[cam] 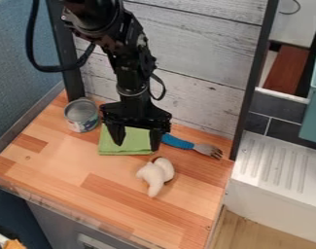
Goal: Move the blue fork to the middle of the table
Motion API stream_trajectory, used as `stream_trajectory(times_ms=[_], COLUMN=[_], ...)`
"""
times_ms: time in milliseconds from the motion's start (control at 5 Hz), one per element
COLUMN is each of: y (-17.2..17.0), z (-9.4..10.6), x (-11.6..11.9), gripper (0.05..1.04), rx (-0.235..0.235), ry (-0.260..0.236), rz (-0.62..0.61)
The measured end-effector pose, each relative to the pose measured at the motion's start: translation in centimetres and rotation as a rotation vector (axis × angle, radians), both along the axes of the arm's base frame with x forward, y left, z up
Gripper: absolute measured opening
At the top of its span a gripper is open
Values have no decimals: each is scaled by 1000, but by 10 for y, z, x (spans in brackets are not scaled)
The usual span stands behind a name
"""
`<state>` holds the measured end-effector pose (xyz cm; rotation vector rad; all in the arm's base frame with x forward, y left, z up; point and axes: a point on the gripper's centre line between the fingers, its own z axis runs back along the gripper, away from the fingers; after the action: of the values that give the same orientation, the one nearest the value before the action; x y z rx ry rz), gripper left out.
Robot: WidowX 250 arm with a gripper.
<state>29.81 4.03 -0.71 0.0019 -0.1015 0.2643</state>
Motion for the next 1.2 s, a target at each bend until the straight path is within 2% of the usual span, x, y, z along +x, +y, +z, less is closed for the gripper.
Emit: stream_trajectory(times_ms=[200, 400, 600, 800, 1000, 1200], y=[0, 0, -2, -5, -8, -10], z=[-7, -9, -12, -13, -8, -8], x=[-3, 1, 4, 8, 17, 32], gripper=[1001, 1001, 1001, 1001, 1001, 1001], rx=[3, 71, 43, -15, -73, -129], ry=[23, -25, -39, -85, -105, -137], rz=[23, 198, 320, 519, 725, 866])
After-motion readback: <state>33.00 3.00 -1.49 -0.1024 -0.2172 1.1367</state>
